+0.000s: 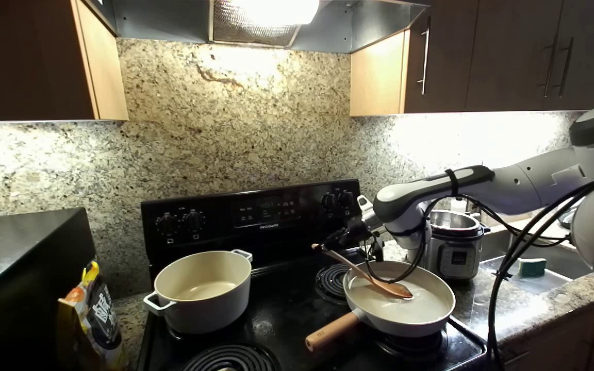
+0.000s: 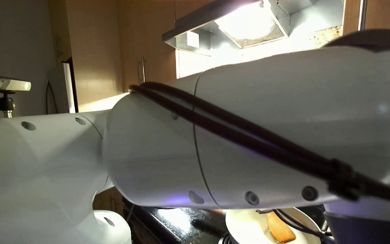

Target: Stir the contents of the pan with the wooden spoon

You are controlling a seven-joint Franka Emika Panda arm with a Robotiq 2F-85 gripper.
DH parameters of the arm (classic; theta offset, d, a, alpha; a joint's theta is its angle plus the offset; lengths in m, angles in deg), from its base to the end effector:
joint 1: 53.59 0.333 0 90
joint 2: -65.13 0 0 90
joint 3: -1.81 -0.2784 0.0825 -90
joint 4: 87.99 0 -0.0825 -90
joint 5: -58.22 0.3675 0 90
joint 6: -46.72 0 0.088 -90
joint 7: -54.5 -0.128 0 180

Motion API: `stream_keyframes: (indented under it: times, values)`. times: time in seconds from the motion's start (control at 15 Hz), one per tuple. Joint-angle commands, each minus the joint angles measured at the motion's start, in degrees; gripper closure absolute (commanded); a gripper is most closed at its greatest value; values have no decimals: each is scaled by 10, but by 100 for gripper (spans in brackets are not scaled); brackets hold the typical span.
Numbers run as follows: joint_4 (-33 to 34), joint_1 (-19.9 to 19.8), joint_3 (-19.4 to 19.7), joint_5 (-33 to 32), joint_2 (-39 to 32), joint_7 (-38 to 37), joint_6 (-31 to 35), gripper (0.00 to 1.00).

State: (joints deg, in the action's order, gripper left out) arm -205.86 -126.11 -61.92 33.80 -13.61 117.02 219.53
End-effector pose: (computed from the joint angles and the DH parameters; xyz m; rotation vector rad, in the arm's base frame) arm 0.5889 -0.0406 0.1329 -2.2150 -0.8523 -1.1666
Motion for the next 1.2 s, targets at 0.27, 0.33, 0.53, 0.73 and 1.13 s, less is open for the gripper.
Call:
stream_keyframes:
  times: [0.27, 0.33, 0.53, 0.73, 1.13]
  values:
    - [-4, 10, 5, 28, 12, 4, 0, 35]
    - [-11, 6, 5, 27, 18, 3, 6, 29]
    - [-47, -7, 8, 21, 44, -4, 27, 11]
    - [-90, -21, 4, 13, 72, -11, 65, 0]
    - [-180, -27, -4, 0, 146, -51, 185, 0]
